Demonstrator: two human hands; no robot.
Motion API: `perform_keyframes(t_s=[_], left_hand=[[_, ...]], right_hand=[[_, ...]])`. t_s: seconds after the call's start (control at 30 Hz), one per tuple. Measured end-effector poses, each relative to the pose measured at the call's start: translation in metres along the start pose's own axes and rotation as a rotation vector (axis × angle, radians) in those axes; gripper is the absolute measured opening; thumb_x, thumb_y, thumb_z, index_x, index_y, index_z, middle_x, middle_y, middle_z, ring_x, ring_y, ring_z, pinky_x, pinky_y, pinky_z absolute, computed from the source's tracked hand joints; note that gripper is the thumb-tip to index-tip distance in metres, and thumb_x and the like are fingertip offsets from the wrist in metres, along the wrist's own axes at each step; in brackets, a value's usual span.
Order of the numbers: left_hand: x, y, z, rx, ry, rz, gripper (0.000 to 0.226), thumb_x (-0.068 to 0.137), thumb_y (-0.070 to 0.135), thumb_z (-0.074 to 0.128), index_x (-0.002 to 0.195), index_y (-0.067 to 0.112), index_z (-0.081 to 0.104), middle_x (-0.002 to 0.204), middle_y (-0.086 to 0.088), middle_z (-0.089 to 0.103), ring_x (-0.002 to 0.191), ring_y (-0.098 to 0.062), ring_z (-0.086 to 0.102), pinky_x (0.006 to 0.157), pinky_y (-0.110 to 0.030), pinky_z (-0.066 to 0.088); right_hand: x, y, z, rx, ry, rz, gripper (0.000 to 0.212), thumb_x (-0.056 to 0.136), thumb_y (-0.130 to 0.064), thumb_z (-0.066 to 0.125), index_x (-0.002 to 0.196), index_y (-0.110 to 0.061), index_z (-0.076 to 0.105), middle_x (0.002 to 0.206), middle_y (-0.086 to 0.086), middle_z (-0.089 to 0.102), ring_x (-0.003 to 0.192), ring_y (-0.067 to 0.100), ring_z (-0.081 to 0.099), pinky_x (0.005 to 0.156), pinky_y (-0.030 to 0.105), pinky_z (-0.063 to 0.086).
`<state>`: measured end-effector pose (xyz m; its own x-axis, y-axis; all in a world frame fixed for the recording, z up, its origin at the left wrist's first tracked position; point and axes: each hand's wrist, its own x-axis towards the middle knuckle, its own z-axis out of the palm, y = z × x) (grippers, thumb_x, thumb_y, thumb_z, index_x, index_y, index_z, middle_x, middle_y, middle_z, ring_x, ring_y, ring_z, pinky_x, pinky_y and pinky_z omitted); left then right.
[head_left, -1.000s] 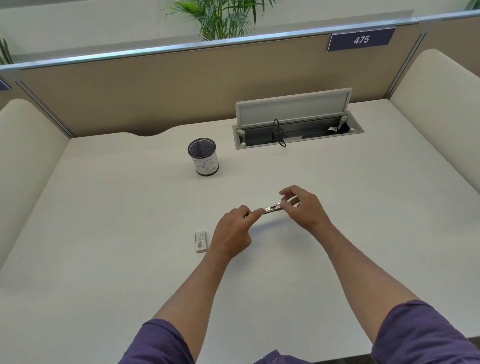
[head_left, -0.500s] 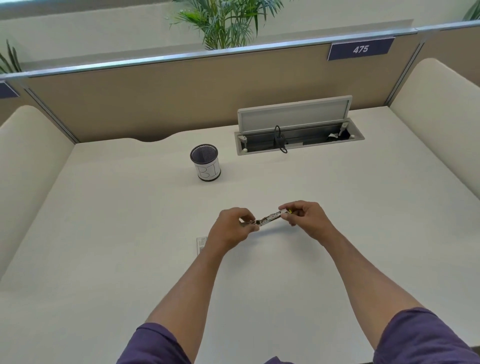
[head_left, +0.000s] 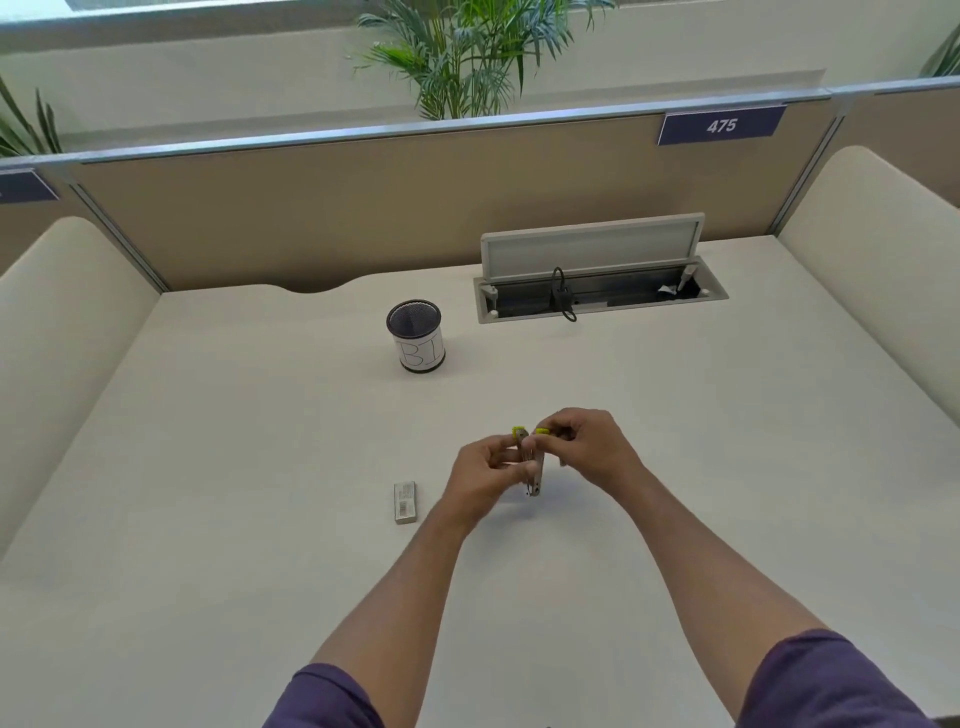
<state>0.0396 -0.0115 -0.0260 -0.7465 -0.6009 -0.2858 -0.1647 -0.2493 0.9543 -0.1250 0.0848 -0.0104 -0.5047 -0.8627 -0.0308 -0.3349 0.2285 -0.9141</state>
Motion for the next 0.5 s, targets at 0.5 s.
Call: perform_keyframes(t_s=[0.5], left_hand=[[-0.016, -0.018, 0.01, 0.054, 0.073, -0.047, 0.017, 0.099, 0.0, 0.054, 0.106, -0.001, 0.07, 0.097, -0.019, 0.074, 0.081, -0.028, 0.07, 0.079, -0.042, 0.058]], right_hand=[[-0.011, 0.001, 0.03, 0.269, -0.08, 0.274, 0.047, 0.078, -0.048, 0.084, 0.079, -0.001, 0.075, 0.066, 0.008, 0.062, 0.056, 0.016, 0.046, 0.049, 0.021, 0.038]])
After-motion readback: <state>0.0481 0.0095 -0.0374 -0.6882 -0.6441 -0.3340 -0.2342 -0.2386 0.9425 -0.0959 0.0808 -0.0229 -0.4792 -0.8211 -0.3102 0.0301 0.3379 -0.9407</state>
